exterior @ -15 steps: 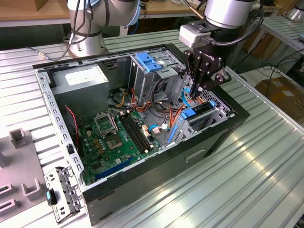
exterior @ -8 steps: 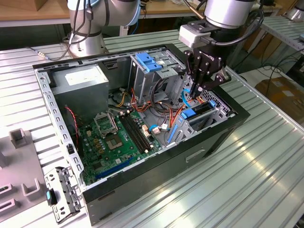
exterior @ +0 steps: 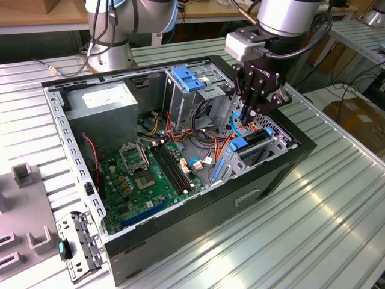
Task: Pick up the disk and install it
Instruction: 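Insert the second disk wire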
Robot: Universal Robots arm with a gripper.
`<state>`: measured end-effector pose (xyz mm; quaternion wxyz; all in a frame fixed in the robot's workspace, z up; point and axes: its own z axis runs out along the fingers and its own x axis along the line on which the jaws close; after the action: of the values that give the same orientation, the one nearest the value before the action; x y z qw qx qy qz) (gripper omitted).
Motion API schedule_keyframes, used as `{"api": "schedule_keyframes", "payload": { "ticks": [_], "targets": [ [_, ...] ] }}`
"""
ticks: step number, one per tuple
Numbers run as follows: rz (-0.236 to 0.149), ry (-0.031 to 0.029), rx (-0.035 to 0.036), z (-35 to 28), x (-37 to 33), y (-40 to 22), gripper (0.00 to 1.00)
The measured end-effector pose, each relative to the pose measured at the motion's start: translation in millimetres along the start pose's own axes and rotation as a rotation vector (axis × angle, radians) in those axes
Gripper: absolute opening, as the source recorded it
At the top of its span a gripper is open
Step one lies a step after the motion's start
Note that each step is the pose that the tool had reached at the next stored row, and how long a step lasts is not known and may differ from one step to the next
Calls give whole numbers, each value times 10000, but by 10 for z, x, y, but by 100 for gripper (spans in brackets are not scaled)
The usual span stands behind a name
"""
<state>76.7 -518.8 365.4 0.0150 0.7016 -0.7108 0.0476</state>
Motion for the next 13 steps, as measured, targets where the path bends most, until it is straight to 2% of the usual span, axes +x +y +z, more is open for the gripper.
{"api": "schedule_keyframes", "payload": {
  "ticks": [1,3,6,8,10,12,13],
  "targets": [
    [3,-4,119,2,0,15,16],
    [8,-30,236,8,10,33,16],
    [12,-93,252,20,61,34,16],
    [15,-134,252,31,121,33,16],
    [21,-220,255,47,206,33,16],
    [30,-296,307,55,229,33,16],
    [33,-309,347,56,232,33,16]
  ]
}}
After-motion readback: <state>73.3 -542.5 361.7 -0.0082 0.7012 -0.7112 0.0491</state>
